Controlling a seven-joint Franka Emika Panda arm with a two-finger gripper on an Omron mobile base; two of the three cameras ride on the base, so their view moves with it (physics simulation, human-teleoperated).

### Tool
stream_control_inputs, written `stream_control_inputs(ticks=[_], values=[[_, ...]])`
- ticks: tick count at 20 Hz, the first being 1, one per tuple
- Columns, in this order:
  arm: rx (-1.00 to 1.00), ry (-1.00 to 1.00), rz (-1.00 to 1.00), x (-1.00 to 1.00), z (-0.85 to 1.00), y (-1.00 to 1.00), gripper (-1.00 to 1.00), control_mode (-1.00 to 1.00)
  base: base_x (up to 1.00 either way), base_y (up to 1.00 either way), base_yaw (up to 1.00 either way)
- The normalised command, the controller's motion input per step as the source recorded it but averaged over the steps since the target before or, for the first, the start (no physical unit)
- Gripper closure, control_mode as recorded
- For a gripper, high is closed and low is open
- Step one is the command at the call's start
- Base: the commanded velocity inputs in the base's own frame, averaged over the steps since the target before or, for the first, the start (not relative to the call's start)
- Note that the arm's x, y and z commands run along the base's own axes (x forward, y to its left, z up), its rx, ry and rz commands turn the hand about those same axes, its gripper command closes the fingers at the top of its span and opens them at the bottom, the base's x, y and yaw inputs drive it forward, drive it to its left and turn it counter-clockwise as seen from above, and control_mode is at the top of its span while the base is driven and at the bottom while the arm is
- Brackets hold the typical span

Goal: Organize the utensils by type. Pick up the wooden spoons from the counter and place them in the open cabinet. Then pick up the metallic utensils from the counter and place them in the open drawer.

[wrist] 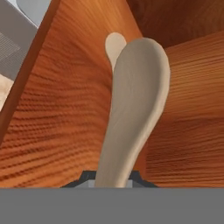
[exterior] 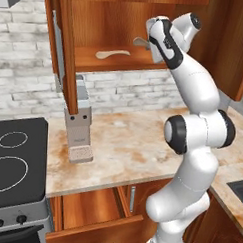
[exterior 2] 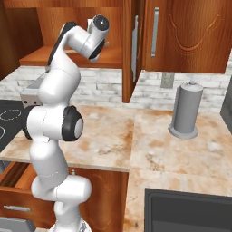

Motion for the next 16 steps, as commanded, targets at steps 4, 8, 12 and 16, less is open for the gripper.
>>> stream_control_inputs(ticks=[4,8,12,16], values=[[0.00,0.03,0.00,0.12,-0.20,0.00,1.00,-1.00,0.00,0.00,0.00],[0.00,0.01,0.00,0.12,-0.19,0.00,1.00,-1.00,0.00,0.00,0.00],[0.00,0.00,0.00,0.22,-0.08,0.00,1.00,-1.00,0.00,0.00,0.00],[0.00,0.00,0.00,0.20,-0.13,0.00,1.00,-1.00,0.00,0.00,0.00]])
